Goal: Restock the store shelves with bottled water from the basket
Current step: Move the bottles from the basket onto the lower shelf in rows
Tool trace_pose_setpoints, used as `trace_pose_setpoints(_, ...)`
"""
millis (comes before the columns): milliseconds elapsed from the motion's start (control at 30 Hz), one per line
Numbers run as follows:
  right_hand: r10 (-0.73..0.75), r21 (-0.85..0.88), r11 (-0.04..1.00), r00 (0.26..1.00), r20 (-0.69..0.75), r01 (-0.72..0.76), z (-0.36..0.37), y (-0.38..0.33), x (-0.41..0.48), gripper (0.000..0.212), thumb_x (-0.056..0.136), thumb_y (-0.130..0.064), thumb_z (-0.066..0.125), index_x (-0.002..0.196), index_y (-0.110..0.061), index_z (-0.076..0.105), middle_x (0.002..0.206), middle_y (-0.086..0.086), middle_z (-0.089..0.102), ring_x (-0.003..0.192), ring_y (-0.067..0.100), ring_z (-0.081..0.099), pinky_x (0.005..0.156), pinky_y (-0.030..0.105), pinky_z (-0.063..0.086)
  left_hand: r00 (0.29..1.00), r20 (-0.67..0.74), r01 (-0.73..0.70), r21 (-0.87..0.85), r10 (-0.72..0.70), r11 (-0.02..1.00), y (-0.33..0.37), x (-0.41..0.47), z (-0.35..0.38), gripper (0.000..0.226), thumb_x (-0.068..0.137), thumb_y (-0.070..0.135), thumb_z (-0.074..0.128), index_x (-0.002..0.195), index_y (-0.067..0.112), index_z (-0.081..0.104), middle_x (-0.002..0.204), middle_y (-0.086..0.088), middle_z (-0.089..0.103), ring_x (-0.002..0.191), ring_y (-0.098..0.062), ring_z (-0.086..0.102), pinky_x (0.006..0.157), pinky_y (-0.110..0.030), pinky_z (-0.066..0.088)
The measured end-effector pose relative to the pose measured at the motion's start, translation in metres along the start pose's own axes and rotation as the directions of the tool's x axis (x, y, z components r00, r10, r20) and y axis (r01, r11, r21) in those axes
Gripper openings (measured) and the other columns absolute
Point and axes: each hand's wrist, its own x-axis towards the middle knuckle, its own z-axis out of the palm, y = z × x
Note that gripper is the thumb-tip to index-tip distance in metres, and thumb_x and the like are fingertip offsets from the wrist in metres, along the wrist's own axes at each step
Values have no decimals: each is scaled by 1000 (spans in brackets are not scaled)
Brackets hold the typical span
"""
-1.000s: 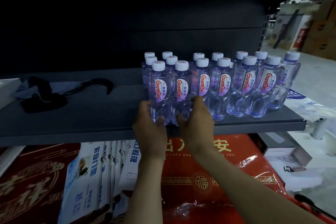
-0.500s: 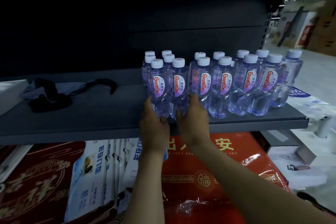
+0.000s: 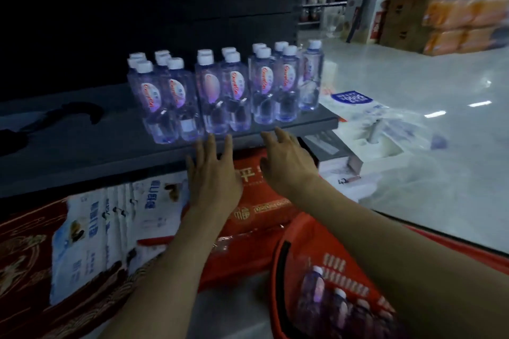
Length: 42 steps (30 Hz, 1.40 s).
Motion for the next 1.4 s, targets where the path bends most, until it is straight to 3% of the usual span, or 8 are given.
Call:
trace_pose_setpoints(200, 231, -46, 972, 972, 44, -229, -1, 103, -83, 52, 90, -23, 54, 141, -16, 43, 141, 14, 41, 130, 37, 40, 97, 49, 45, 963, 149, -223, -28, 225, 974, 92, -36, 37, 67, 92, 28, 54, 152, 17, 26, 158, -14, 25, 148, -35, 17, 119, -47, 19)
trace_pose_setpoints(367, 460, -60, 887, 868, 186, -457, 12, 187, -161, 45, 87, -22, 57, 130, -9, 49, 133, 21, 48, 120, 42, 51, 93, 46, 48, 797, 396, -431, -156, 456, 889, 148, -91, 100, 59, 89, 26, 55, 144, 18, 37, 135, -11, 51, 126, -33, 48, 105, -43, 41)
trace_pose_setpoints(667, 631, -37, 681, 560, 537, -731, 73, 287, -250, 27, 95, -27, 57, 112, -7, 63, 114, 15, 67, 97, 27, 64, 74, 27, 49, 445, 894, -28, -47, 54, 999, 154, -128, 213, 47, 91, 16, 55, 136, 11, 45, 139, -9, 52, 128, -33, 51, 100, -33, 46)
trace_pose_setpoints(767, 620, -68, 659, 490, 612, -749, 102, 298, -256, 39, 100, -37, 49, 123, -7, 58, 117, 15, 64, 95, 26, 60, 69, 26, 50, 449, 893, 84, -63, 19, 995, 143, -137, 247, 21, 102, 12, 43, 120, 22, 46, 113, 2, 52, 130, -29, 49, 89, -23, 40)
trace_pose_setpoints(933, 555, 6, 622, 447, 701, -783, 151, 312, -269, 45, 100, -50, 31, 139, -28, 36, 136, 13, 54, 113, 30, 61, 92, 40, 50, 543, 816, 248, 70, -198, 966, 139, -143, 289, 46, 99, 21, 52, 143, 9, 47, 151, -11, 43, 137, -27, 43, 113, -31, 32)
trace_pose_setpoints(1067, 533, -15, 701, 510, 675, -713, 167, 311, -284, 60, 97, -48, 36, 153, -32, 19, 160, 2, 24, 142, 27, 35, 117, 50, 26, 433, 842, 375, 156, -321, 914, 135, -148, 309, 67, 82, 21, 74, 142, 8, 48, 141, -13, 54, 125, -29, 56, 105, -35, 46)
trace_pose_setpoints(1267, 589, 79, 495, 401, 702, -865, 200, 305, -307, 65, 88, -60, 51, 142, -29, 38, 143, 7, 47, 117, 24, 57, 100, 42, 50, 529, 779, 292, 205, -336, 934, 125, -142, 321, 62, 80, 32, 76, 135, 14, 57, 138, -10, 57, 123, -29, 57, 98, -31, 47)
trace_pose_setpoints(1400, 587, 209, 279, 339, 735, -937, 203, 312, -305, 44, 86, -44, 64, 123, -25, 51, 120, 3, 60, 105, 21, 62, 92, 39, 53, 328, 881, 593, 89, -341, 800, 126, -141, 328, 63, 72, 8, 85, 129, 3, 59, 117, -18, 67, 106, -32, 65, 84, -36, 54)
